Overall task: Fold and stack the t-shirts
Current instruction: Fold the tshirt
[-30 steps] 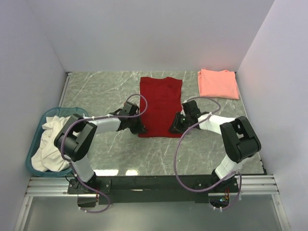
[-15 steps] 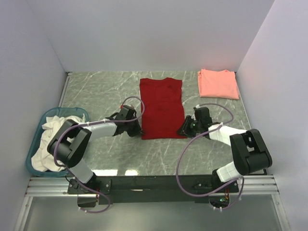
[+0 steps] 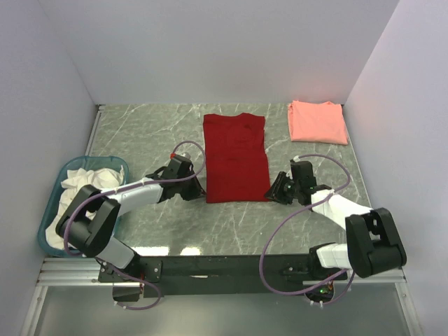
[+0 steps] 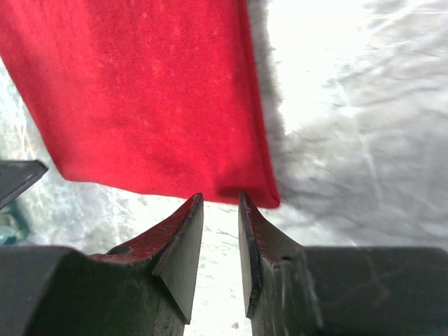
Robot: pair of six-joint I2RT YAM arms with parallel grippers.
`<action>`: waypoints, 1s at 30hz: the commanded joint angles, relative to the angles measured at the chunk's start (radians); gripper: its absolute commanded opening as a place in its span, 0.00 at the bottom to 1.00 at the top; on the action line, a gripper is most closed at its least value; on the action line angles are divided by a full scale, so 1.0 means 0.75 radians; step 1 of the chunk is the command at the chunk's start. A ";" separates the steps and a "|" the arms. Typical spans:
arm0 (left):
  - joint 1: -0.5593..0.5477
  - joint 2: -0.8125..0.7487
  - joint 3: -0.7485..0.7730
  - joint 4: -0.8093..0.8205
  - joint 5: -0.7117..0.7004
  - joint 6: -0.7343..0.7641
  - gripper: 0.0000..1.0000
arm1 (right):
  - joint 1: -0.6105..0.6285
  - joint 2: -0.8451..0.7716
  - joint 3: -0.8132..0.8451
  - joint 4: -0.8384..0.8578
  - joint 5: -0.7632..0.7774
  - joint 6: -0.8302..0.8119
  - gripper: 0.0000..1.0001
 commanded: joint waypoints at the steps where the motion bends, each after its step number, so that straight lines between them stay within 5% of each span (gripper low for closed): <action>1: -0.004 -0.088 -0.035 -0.016 -0.026 0.024 0.15 | -0.011 -0.104 -0.008 -0.069 0.110 -0.050 0.35; 6: -0.010 -0.086 -0.061 -0.012 -0.012 0.022 0.38 | -0.015 -0.133 -0.019 -0.079 0.135 -0.060 0.42; 30: -0.088 0.077 -0.064 0.113 -0.047 -0.049 0.29 | -0.013 -0.010 0.010 -0.077 0.149 -0.005 0.42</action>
